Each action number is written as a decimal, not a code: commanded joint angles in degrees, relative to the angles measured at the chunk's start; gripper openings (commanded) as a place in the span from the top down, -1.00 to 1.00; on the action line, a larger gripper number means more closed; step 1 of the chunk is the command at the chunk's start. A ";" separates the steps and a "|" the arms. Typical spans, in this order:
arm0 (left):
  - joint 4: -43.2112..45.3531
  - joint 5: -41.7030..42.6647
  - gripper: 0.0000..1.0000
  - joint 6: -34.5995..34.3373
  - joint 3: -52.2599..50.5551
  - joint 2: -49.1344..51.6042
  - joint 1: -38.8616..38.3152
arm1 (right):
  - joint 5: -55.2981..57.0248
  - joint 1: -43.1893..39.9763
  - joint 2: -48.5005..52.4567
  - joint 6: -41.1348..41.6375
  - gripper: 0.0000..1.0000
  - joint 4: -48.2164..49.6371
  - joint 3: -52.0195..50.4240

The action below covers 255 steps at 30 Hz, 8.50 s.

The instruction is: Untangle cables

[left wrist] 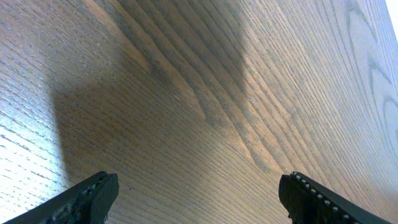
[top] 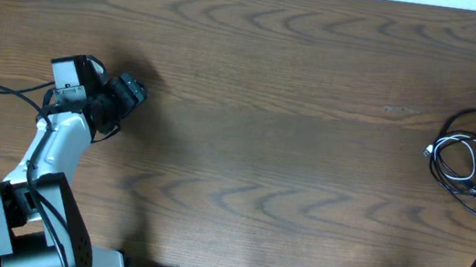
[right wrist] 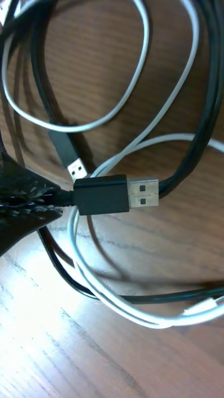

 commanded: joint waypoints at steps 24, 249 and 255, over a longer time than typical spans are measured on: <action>0.02 -0.70 -0.75 0.70 -0.07 -0.68 0.13 | -2.73 0.22 -1.42 1.14 0.48 4.55 -4.90; -20.57 -14.03 -0.96 19.82 7.28 10.82 -23.71 | -12.24 37.81 7.72 -8.55 -0.99 14.71 0.42; -20.57 -14.03 -0.95 19.82 7.28 5.42 -23.71 | -12.24 37.81 7.72 -8.55 -0.99 14.71 0.42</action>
